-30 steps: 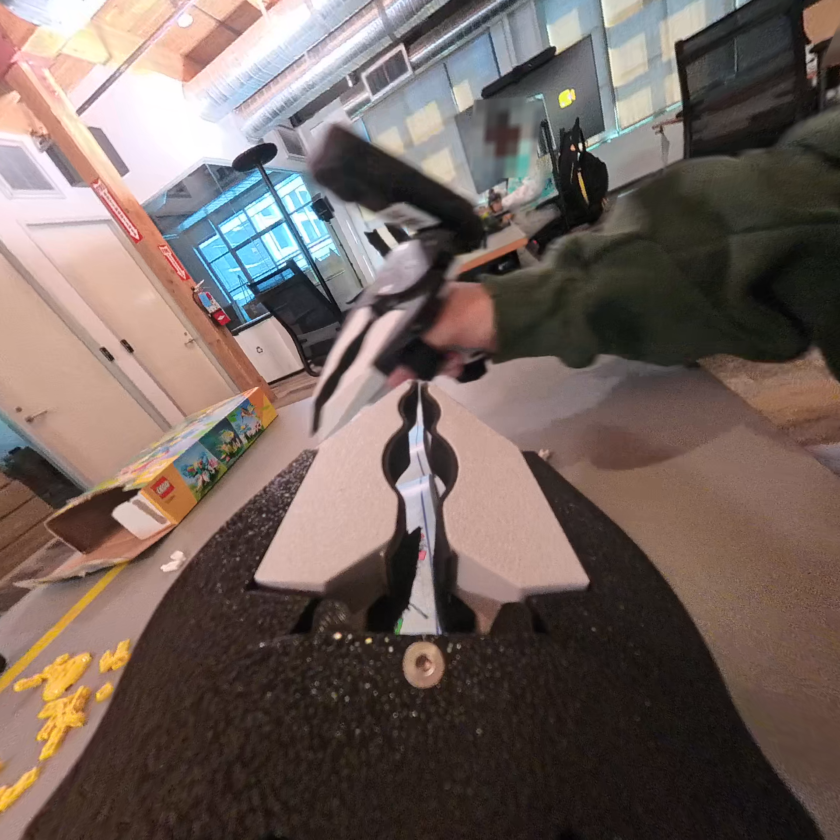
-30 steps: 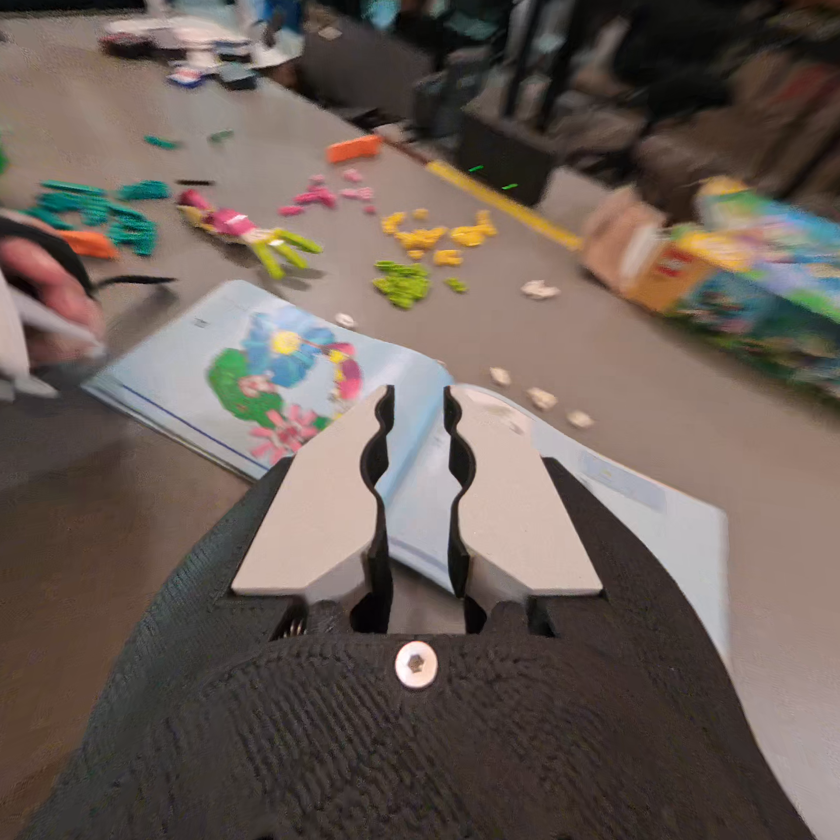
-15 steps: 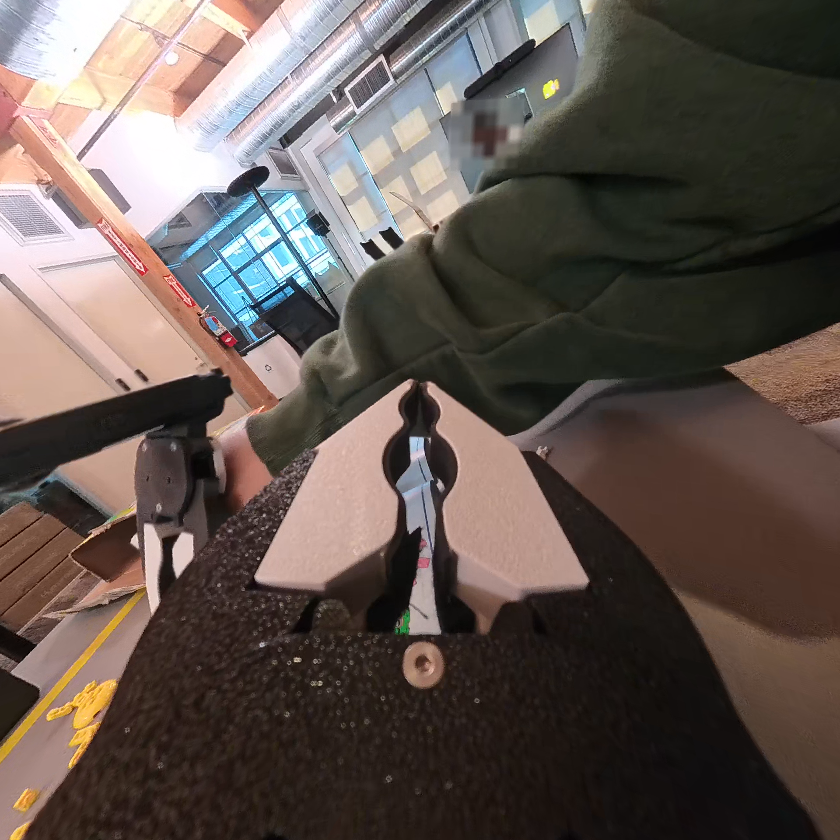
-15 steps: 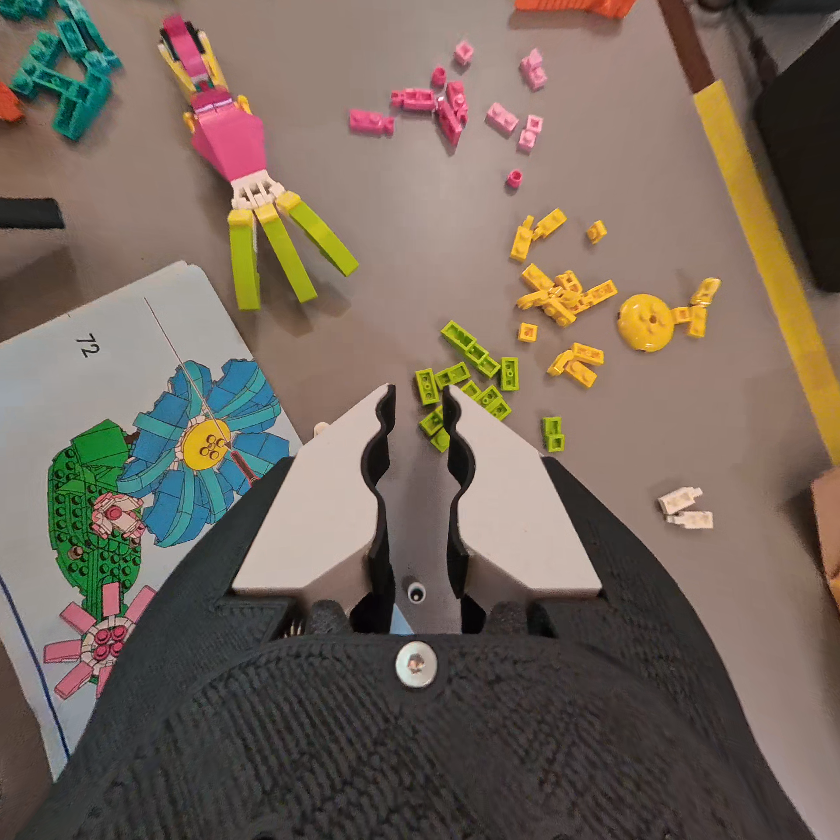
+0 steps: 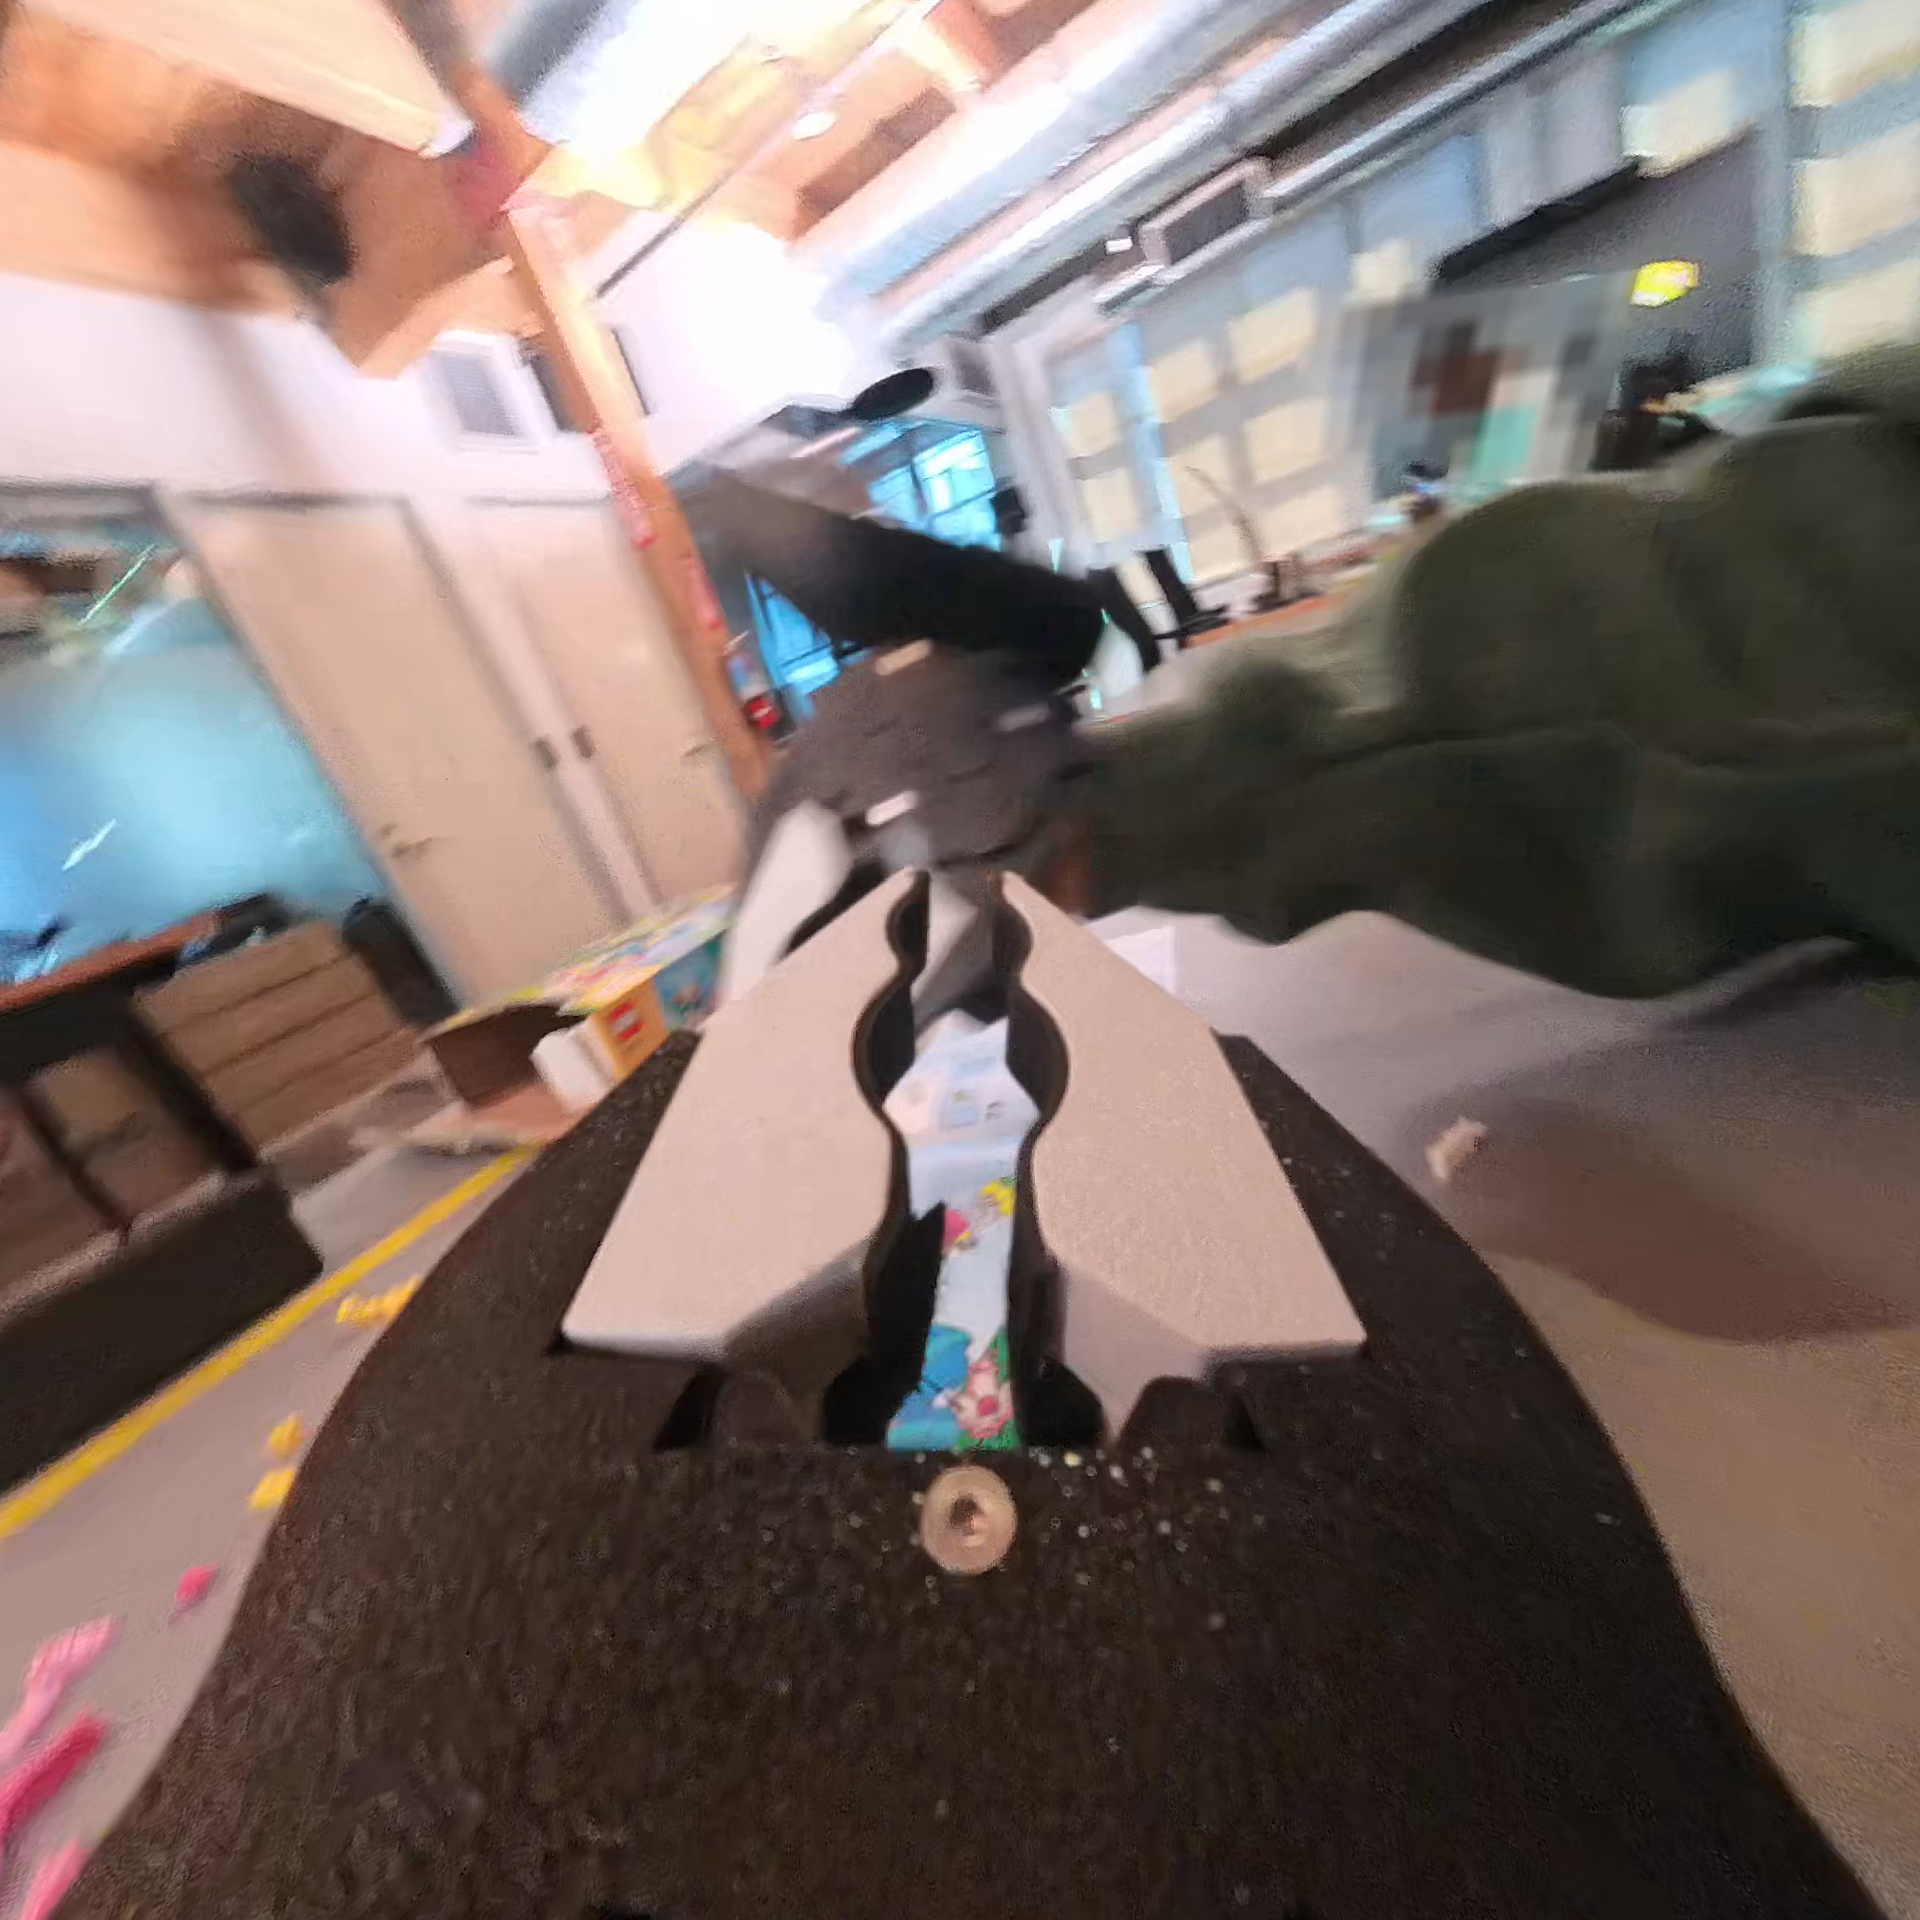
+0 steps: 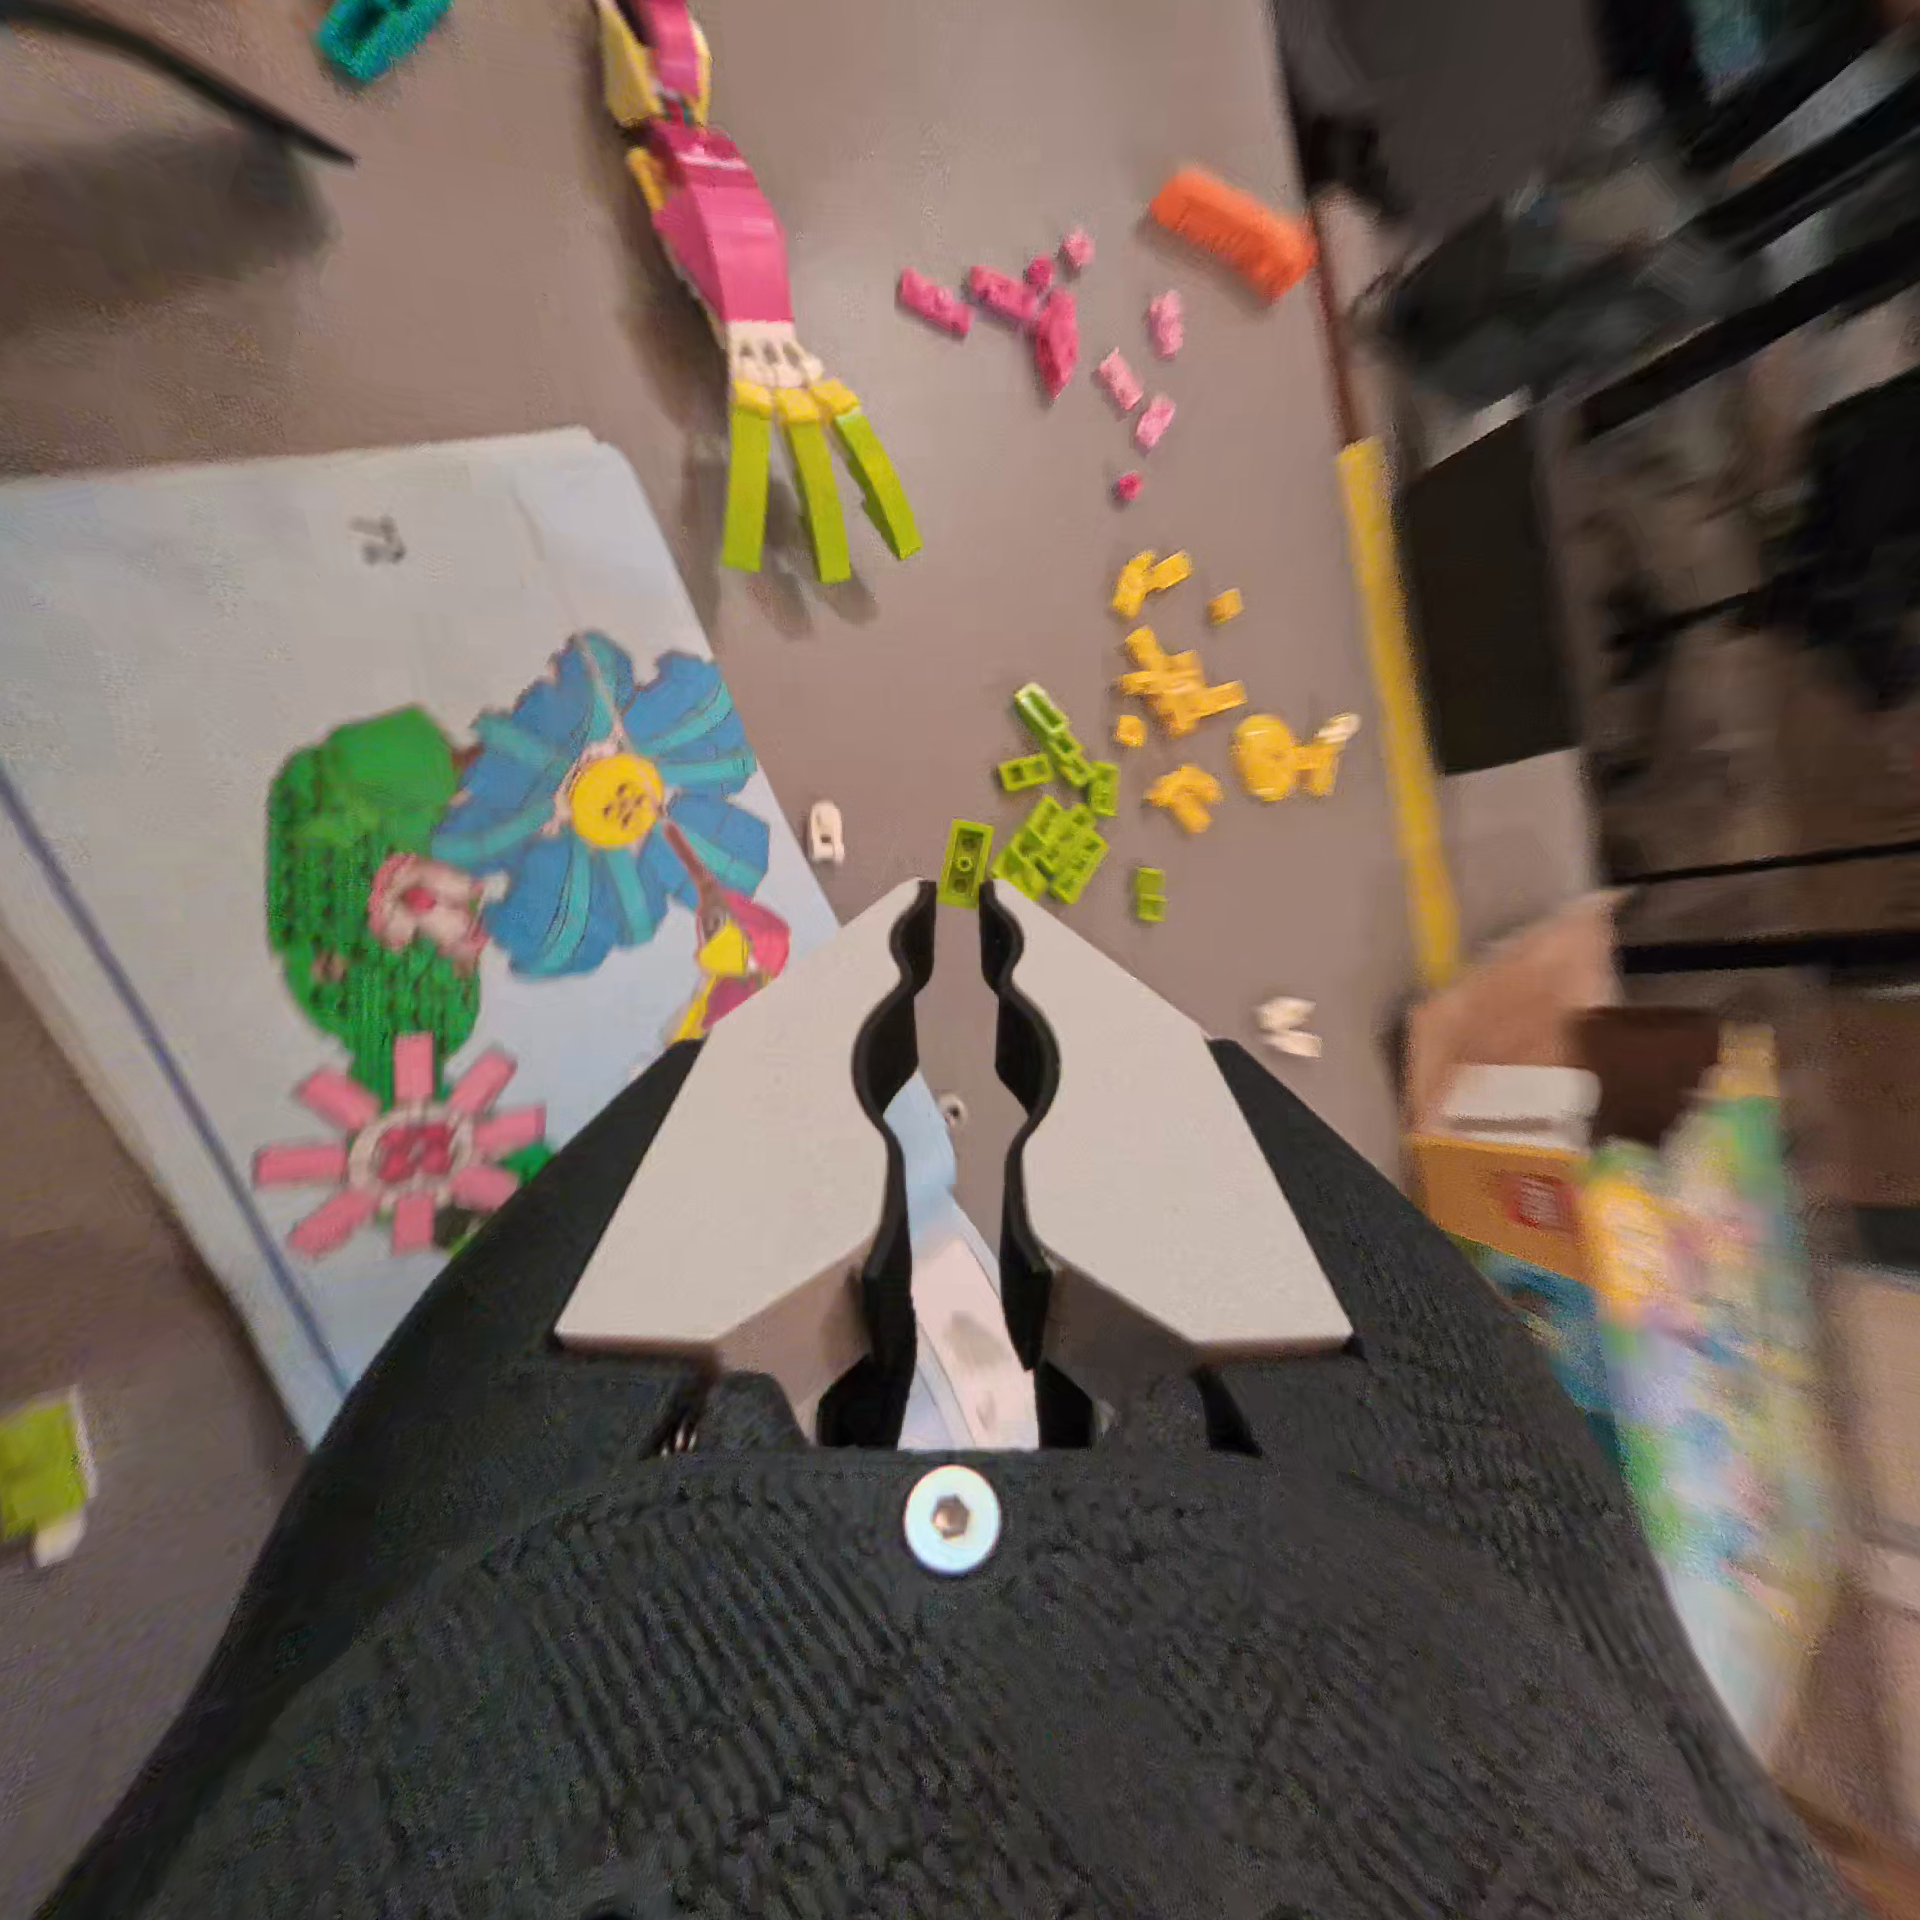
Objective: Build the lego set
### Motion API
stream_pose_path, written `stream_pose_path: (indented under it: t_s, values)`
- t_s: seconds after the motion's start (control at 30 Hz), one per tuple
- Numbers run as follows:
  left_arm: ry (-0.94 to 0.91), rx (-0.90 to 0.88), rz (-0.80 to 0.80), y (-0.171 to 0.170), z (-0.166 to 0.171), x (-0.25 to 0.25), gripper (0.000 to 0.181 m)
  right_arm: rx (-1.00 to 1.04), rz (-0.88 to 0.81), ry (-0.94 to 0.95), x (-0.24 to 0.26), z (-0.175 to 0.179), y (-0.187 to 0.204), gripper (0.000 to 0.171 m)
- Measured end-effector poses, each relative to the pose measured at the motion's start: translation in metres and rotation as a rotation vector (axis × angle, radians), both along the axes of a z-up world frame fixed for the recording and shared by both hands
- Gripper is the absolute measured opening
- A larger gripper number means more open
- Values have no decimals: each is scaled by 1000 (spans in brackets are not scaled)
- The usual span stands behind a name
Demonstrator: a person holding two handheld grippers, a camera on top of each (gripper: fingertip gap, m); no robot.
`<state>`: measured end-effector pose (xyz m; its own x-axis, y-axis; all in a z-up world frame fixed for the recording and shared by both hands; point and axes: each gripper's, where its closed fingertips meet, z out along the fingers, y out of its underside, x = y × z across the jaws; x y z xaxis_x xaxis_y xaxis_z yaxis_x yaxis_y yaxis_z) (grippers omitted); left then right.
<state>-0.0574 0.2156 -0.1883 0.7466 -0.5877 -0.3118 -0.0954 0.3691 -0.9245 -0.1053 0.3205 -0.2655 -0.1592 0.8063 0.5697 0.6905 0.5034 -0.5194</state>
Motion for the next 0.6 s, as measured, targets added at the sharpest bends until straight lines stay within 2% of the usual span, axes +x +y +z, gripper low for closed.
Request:
stream_pose_path:
  t_s: [0.07, 0.13, 0.2, 0.27, 0.37, 0.47, 0.6]
  values:
    - [-72, -116, 49, 13, -4, -14, 21, 201, 30, 56, 22, 23, -19, 6]
    - [-111, -258, -17, 18, -15, -8, 36, 371, 69, 80, 42, 38, -44, 6]
    - [-114, -367, -79, 17, -27, 1, 38, 513, 96, 77, 57, 47, -66, 6]
    - [-128, -386, -146, 13, -28, 10, 34, 611, 122, 64, 68, 49, -87, 6]
    - [-115, -378, -268, 0, -25, 25, 11, 715, 148, 13, 78, 42, -108, 6]
    - [-41, -425, -376, -14, -37, 44, 11, 764, 142, -39, 88, 34, -118, 6]
    - [47, -480, -423, -22, -51, 54, 5, 770, 140, -45, 92, 32, -126, 6]
